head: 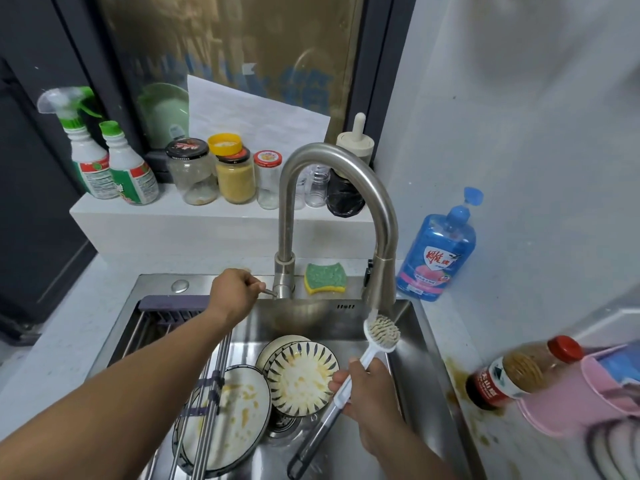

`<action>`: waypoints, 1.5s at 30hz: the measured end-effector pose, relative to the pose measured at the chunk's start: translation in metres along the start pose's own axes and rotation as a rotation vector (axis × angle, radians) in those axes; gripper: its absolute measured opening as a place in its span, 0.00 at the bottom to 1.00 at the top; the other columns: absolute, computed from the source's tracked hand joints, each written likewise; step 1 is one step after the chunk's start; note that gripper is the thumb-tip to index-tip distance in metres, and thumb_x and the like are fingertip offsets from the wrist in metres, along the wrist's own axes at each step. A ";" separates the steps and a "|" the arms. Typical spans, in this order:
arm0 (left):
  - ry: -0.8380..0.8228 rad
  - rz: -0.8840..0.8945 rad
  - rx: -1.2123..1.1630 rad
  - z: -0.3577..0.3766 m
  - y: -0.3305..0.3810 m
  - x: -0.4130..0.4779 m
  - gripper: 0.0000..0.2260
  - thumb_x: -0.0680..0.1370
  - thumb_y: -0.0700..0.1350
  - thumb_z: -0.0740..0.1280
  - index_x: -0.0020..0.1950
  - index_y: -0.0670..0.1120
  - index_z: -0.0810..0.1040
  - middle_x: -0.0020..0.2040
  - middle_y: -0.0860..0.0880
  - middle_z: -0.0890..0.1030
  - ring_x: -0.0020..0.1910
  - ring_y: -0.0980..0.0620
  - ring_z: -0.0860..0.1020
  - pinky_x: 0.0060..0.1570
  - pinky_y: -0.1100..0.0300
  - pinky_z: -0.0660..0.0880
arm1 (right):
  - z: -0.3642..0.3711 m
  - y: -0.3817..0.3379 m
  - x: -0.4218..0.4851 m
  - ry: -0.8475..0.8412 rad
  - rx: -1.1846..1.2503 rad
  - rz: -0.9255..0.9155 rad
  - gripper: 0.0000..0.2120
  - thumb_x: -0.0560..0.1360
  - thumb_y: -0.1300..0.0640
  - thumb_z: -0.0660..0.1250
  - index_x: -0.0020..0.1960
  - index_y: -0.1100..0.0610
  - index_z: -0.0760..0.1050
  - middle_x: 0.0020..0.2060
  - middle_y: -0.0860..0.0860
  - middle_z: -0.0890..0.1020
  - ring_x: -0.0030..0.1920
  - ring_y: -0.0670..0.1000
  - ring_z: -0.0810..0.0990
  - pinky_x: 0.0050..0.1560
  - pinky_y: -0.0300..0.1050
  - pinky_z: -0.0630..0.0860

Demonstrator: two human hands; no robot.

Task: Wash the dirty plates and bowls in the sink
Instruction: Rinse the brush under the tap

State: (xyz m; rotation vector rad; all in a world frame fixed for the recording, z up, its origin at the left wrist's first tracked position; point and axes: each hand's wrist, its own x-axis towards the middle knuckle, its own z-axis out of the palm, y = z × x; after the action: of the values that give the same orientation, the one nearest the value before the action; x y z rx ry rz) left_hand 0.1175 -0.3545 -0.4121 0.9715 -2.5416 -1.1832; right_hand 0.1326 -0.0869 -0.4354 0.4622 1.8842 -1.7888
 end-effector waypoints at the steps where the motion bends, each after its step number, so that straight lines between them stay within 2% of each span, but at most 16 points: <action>1: 0.003 -0.011 -0.007 0.000 0.001 -0.002 0.10 0.79 0.43 0.72 0.40 0.40 0.84 0.34 0.46 0.81 0.36 0.43 0.80 0.42 0.50 0.79 | 0.001 0.001 0.000 -0.007 -0.017 0.007 0.06 0.84 0.59 0.61 0.54 0.62 0.73 0.40 0.61 0.83 0.34 0.53 0.84 0.41 0.52 0.82; 4: 0.138 -0.008 -0.067 0.008 0.012 -0.017 0.07 0.82 0.44 0.69 0.53 0.42 0.84 0.41 0.47 0.82 0.44 0.44 0.80 0.46 0.57 0.72 | 0.002 0.004 -0.001 -0.021 -0.048 0.015 0.07 0.84 0.58 0.62 0.54 0.63 0.74 0.39 0.60 0.84 0.34 0.53 0.84 0.44 0.55 0.83; 6: 0.231 0.032 -0.194 0.023 0.028 -0.034 0.09 0.82 0.45 0.67 0.59 0.43 0.81 0.48 0.46 0.82 0.46 0.47 0.79 0.49 0.57 0.72 | 0.003 0.006 -0.002 -0.023 -0.058 0.014 0.07 0.84 0.58 0.62 0.54 0.63 0.74 0.39 0.60 0.84 0.34 0.53 0.84 0.43 0.53 0.83; 8: 0.099 0.059 -0.309 0.048 0.045 -0.049 0.05 0.83 0.45 0.66 0.53 0.46 0.81 0.46 0.49 0.82 0.45 0.49 0.79 0.49 0.56 0.73 | 0.004 0.007 -0.003 -0.028 -0.069 0.014 0.07 0.84 0.58 0.62 0.54 0.62 0.74 0.38 0.59 0.84 0.34 0.52 0.84 0.42 0.51 0.83; 11: -0.382 0.000 -0.465 0.088 0.069 -0.066 0.13 0.84 0.47 0.64 0.40 0.46 0.77 0.36 0.48 0.76 0.38 0.50 0.73 0.45 0.55 0.71 | 0.007 0.005 -0.002 -0.049 -0.076 0.008 0.06 0.83 0.59 0.62 0.53 0.62 0.75 0.37 0.58 0.83 0.33 0.52 0.84 0.41 0.51 0.82; 13: -0.531 -0.034 -0.495 0.103 0.083 -0.070 0.15 0.85 0.47 0.63 0.39 0.46 0.76 0.37 0.45 0.75 0.36 0.50 0.71 0.41 0.56 0.70 | 0.009 0.003 -0.002 -0.053 -0.043 0.001 0.06 0.83 0.59 0.63 0.53 0.63 0.74 0.37 0.58 0.83 0.34 0.53 0.84 0.39 0.50 0.82; 18: -0.556 -0.184 -0.531 0.107 0.090 -0.066 0.16 0.86 0.47 0.61 0.40 0.47 0.77 0.34 0.49 0.79 0.32 0.53 0.74 0.33 0.63 0.71 | 0.012 -0.003 -0.002 -0.073 0.028 -0.010 0.05 0.83 0.58 0.64 0.54 0.61 0.75 0.37 0.58 0.83 0.36 0.53 0.84 0.44 0.55 0.83; 22: -0.509 -0.405 -0.695 0.100 0.082 -0.056 0.14 0.86 0.49 0.60 0.59 0.41 0.80 0.50 0.43 0.83 0.45 0.47 0.80 0.43 0.57 0.78 | 0.014 -0.003 0.000 -0.038 0.011 -0.075 0.05 0.83 0.58 0.65 0.51 0.60 0.76 0.35 0.57 0.82 0.32 0.53 0.83 0.40 0.52 0.82; 25: -0.505 -0.481 -0.755 0.094 0.077 -0.053 0.16 0.86 0.50 0.59 0.63 0.41 0.80 0.58 0.42 0.85 0.49 0.49 0.83 0.47 0.56 0.81 | 0.013 -0.009 -0.003 -0.051 0.039 -0.130 0.05 0.82 0.58 0.66 0.52 0.60 0.76 0.36 0.57 0.82 0.33 0.53 0.84 0.35 0.47 0.80; 27: -0.512 -0.505 -0.771 0.092 0.078 -0.055 0.17 0.86 0.50 0.59 0.64 0.41 0.79 0.59 0.41 0.84 0.52 0.48 0.83 0.49 0.56 0.81 | 0.011 -0.013 -0.002 -0.037 0.068 -0.138 0.06 0.82 0.58 0.66 0.52 0.61 0.76 0.36 0.58 0.82 0.33 0.53 0.84 0.35 0.48 0.81; 29: -0.524 -0.506 -0.777 0.094 0.080 -0.055 0.16 0.86 0.50 0.59 0.63 0.40 0.80 0.57 0.41 0.85 0.51 0.47 0.84 0.49 0.55 0.82 | 0.009 -0.014 0.000 -0.027 0.105 -0.121 0.06 0.82 0.59 0.66 0.52 0.63 0.75 0.34 0.58 0.80 0.32 0.54 0.83 0.37 0.51 0.81; 31: -0.543 -0.508 -0.787 0.097 0.084 -0.058 0.15 0.86 0.50 0.60 0.57 0.41 0.81 0.47 0.43 0.85 0.42 0.49 0.83 0.44 0.58 0.82 | 0.009 -0.016 -0.001 -0.081 0.091 -0.107 0.06 0.83 0.59 0.65 0.53 0.63 0.76 0.34 0.58 0.80 0.33 0.55 0.82 0.37 0.52 0.82; 34: -0.551 -0.525 -0.831 0.100 0.092 -0.060 0.14 0.86 0.50 0.60 0.46 0.45 0.78 0.32 0.48 0.80 0.30 0.52 0.77 0.32 0.61 0.78 | 0.010 -0.018 -0.005 -0.149 0.047 -0.107 0.05 0.83 0.59 0.65 0.54 0.61 0.78 0.35 0.59 0.81 0.34 0.54 0.83 0.37 0.50 0.83; 38: -0.568 -0.529 -0.864 0.099 0.095 -0.056 0.14 0.86 0.49 0.59 0.49 0.43 0.80 0.37 0.46 0.85 0.35 0.52 0.84 0.34 0.59 0.82 | 0.004 -0.018 -0.001 -0.066 0.051 -0.116 0.04 0.82 0.60 0.65 0.51 0.60 0.77 0.35 0.59 0.81 0.34 0.56 0.84 0.44 0.61 0.83; 42: -0.553 -0.550 -0.921 0.101 0.100 -0.057 0.13 0.85 0.48 0.63 0.45 0.43 0.78 0.29 0.47 0.82 0.26 0.53 0.80 0.28 0.59 0.81 | 0.001 -0.025 -0.012 -0.218 0.076 -0.075 0.07 0.83 0.60 0.65 0.56 0.64 0.76 0.36 0.59 0.81 0.36 0.56 0.83 0.39 0.52 0.84; 45: -0.565 -0.538 -0.914 0.103 0.100 -0.057 0.14 0.86 0.47 0.61 0.43 0.43 0.76 0.27 0.48 0.80 0.23 0.54 0.79 0.26 0.61 0.80 | 0.000 -0.027 -0.010 -0.173 0.105 -0.095 0.07 0.83 0.60 0.65 0.57 0.64 0.76 0.35 0.59 0.80 0.35 0.56 0.82 0.39 0.52 0.83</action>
State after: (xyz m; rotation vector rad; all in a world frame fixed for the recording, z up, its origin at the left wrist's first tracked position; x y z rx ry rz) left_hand 0.0707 -0.2077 -0.4016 1.1616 -1.6086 -2.7272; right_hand 0.1252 -0.0882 -0.4072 0.2490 1.7257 -1.9299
